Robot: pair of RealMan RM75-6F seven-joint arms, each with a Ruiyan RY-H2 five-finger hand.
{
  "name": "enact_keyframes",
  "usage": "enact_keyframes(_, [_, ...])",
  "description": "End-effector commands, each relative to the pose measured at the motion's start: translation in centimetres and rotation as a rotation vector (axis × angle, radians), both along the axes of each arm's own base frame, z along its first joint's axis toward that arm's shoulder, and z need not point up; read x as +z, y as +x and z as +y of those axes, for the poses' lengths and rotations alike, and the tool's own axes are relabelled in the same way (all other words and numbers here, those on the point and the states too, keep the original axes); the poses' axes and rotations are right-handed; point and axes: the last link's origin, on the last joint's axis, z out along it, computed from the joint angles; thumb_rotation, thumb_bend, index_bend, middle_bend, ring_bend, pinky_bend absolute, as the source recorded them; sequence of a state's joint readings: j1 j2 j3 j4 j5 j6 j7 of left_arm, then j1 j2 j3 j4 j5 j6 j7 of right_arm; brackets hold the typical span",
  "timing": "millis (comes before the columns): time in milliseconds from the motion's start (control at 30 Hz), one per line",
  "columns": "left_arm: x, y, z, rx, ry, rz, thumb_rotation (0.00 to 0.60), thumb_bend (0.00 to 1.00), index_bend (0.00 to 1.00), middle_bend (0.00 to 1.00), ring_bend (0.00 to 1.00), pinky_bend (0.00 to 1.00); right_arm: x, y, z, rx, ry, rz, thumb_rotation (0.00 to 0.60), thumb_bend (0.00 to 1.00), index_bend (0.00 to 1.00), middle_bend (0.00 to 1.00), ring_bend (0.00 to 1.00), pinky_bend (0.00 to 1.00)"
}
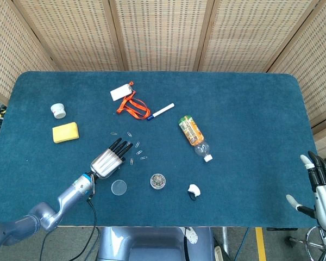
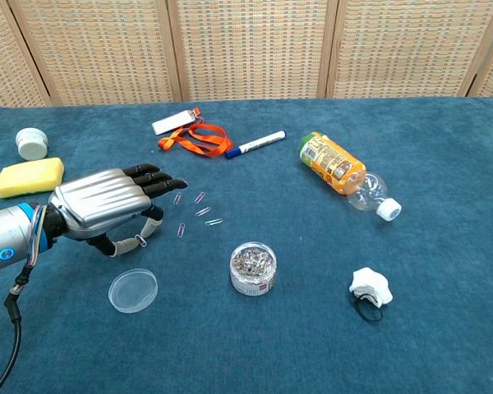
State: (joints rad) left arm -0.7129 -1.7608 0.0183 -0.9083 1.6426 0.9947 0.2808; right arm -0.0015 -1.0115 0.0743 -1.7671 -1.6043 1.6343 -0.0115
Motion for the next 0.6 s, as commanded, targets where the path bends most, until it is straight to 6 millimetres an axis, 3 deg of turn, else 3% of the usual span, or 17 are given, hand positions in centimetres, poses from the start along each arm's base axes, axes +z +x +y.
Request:
enact_keyframes(33, [-0.15, -0.28, -0.09, 0.001, -0.002, -0.001, 0.6, 0.35, 0.59, 0.0, 0.0, 0.0, -0.02, 0.02, 0.01, 0.001, 0.003, -0.001, 0.6, 0.0, 0.0, 0.0, 0.0, 0.0])
enact_keyframes(200, [-0.26, -0.46, -0.11, 0.005, -0.007, -0.001, 0.6, 0.34, 0.61, 0.0, 0.0, 0.0, -0.03, 0.03, 0.02, 0.001, 0.003, 0.0, 0.6, 0.0, 0.0, 0.0, 0.0, 0.0])
enact_keyframes(433, [0.0, -0.61, -0.07, 0.014, -0.009, -0.008, 0.6, 0.39, 0.77, 0.0, 0.0, 0.0, -0.02, 0.08, 0.04, 0.003, 0.002, 0.0, 0.6, 0.0, 0.0, 0.0, 0.0, 0.0])
enact_keyframes(600, [0.58, -0.67, 0.09, 0.016, -0.002, -0.014, 0.6, 0.41, 0.82, 0.0, 0.0, 0.0, -0.04, 0.1, 0.05, 0.004, 0.004, -0.001, 0.6, 0.0, 0.0, 0.0, 0.0, 0.0])
